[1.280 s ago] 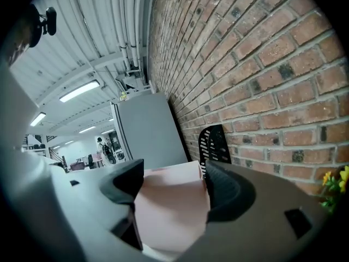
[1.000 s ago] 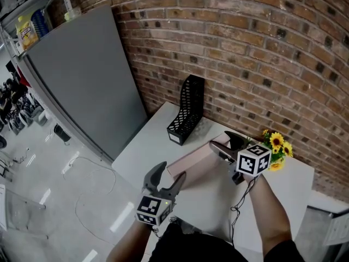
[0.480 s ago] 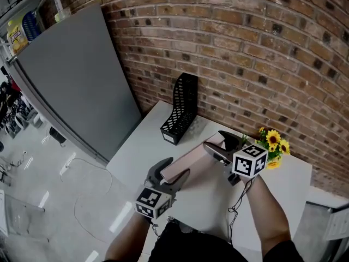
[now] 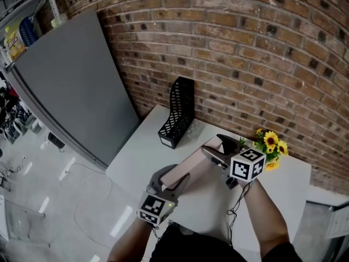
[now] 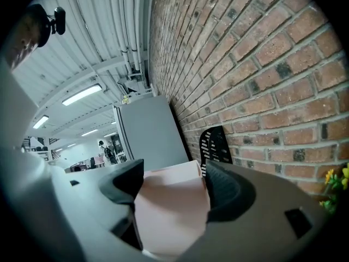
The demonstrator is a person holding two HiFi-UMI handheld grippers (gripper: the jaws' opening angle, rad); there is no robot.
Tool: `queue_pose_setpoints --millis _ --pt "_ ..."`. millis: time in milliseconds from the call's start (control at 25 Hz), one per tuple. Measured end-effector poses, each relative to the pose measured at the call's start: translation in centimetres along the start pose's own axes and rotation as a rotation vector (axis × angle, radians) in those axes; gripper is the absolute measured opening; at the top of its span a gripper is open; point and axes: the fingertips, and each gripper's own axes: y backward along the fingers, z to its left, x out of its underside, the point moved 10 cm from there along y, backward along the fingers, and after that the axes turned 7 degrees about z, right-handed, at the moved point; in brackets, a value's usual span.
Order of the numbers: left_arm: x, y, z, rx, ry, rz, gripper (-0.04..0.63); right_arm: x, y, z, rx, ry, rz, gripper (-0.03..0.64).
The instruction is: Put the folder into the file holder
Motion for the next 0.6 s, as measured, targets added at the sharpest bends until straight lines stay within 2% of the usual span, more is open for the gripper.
queue_pose_setpoints --millis 240,280,320,400,440,600 --pt "-0.3 1.1 -0.5 -0.072 0.078 -0.016 0.175 -0.2 1.6 1.3 0.094 0.074 -0.081 0.321" --pt "-0.5 1.4 -0.5 -0.088 0.085 -0.024 0.175 -0.4 2.0 1.6 0.123 0.110 -0.087 0.289" --pt "-0.8 1.8 -0.4 -0.106 0.089 -0.034 0.175 -0.5 2.4 2.0 0.154 0.151 -0.090 0.224" --pt "-1.8 2.6 -0.4 -0.140 0.090 -0.059 0.174 -0.8 3.1 2.9 0.207 0.225 -0.098 0.048" --pt "-2.3 2.9 -0.4 -0.155 0.088 -0.072 0.173 -0.9 3.4 3.2 0.220 0.249 -0.103 0.003" --pt "-4.3 4.3 -0.4 -0.203 0.086 -0.118 0.173 -1.3 4.4 4.3 0.225 0.267 -0.127 0.003"
